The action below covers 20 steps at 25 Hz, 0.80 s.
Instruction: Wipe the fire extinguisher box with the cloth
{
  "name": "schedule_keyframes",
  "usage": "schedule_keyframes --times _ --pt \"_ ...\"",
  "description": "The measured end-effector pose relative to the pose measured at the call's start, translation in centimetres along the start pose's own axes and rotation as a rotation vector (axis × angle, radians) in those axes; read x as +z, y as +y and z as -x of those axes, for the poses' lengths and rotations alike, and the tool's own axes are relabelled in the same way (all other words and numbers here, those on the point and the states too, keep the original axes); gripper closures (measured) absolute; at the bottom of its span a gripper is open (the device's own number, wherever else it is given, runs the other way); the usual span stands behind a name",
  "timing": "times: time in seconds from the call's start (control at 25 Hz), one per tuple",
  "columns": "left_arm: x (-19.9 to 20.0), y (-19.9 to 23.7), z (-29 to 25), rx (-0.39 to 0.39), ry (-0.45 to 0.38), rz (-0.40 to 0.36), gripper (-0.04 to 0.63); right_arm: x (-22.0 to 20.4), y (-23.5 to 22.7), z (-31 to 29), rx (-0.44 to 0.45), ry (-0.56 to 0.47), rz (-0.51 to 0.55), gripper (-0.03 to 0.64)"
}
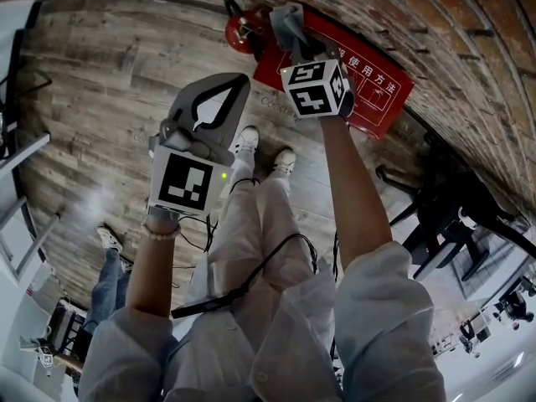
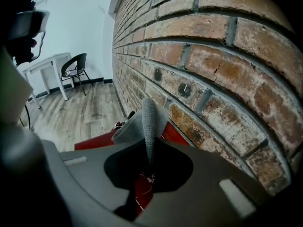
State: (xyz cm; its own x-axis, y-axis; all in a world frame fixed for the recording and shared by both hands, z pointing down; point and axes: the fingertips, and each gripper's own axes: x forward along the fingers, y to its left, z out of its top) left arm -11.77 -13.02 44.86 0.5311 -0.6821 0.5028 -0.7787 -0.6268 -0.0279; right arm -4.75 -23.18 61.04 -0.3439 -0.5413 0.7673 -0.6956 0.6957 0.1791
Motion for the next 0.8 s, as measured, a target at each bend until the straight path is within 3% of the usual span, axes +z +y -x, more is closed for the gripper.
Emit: schedule_keyframes --times 0.8 --pt "1.1 -3.1 -1.7 -0.033 0.007 -0.028 0.597 -3.6 -3.2 2.2 -0.041 0.017 -0.036 0.597"
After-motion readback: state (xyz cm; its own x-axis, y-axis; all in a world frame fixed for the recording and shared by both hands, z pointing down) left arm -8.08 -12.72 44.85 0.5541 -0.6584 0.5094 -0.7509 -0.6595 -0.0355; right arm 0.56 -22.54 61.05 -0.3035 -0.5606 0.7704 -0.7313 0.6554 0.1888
